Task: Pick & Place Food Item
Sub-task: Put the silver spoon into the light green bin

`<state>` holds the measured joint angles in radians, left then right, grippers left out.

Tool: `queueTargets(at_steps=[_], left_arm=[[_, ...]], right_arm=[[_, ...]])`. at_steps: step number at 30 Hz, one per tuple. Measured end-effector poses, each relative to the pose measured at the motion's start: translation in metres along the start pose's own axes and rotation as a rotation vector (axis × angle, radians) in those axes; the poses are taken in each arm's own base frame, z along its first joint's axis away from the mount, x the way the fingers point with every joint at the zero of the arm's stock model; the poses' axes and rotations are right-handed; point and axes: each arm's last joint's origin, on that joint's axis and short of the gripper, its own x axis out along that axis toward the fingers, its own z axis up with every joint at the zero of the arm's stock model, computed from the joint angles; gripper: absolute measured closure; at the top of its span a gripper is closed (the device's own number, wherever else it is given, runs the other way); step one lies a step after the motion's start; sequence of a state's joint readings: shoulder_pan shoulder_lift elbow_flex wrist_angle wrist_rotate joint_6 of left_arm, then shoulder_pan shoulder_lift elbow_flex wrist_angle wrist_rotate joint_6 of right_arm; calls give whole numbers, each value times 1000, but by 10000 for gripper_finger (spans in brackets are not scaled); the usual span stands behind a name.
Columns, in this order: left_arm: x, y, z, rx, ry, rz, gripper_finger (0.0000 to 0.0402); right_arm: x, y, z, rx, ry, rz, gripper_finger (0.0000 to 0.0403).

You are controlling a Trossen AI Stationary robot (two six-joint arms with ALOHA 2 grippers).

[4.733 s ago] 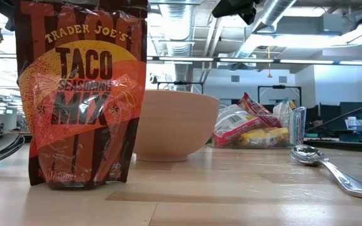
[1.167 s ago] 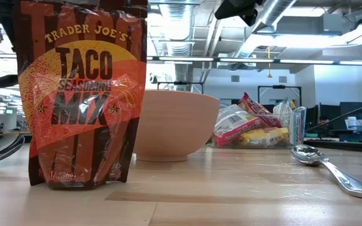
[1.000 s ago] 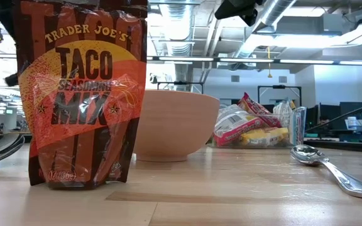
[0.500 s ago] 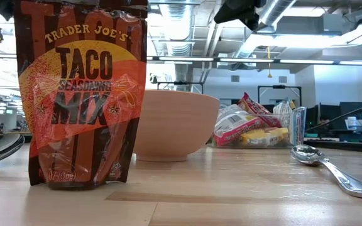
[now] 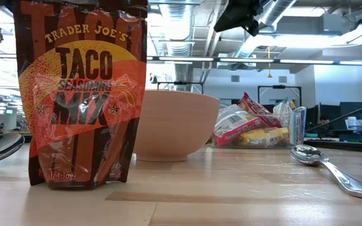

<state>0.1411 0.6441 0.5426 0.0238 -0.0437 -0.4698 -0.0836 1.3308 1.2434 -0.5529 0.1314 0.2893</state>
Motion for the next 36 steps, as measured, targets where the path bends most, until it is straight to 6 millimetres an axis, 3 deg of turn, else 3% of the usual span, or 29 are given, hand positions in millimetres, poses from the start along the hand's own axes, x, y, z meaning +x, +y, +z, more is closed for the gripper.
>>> queueTargets(at_steps=[7, 18, 26, 36], left_arm=[[0, 0, 0, 1, 0, 0, 335], [0, 0, 0, 1, -1, 0, 335], [0, 0, 0, 2, 0, 1, 335], [0, 0, 0, 2, 0, 1, 335]], right_arm=[[0, -1, 0, 36, 0, -4, 403], [0, -3, -8, 292, 77, -38, 403], [-6, 3, -30, 464, 265, -122, 403], [-19, 28, -60, 592, 445, -212, 403]])
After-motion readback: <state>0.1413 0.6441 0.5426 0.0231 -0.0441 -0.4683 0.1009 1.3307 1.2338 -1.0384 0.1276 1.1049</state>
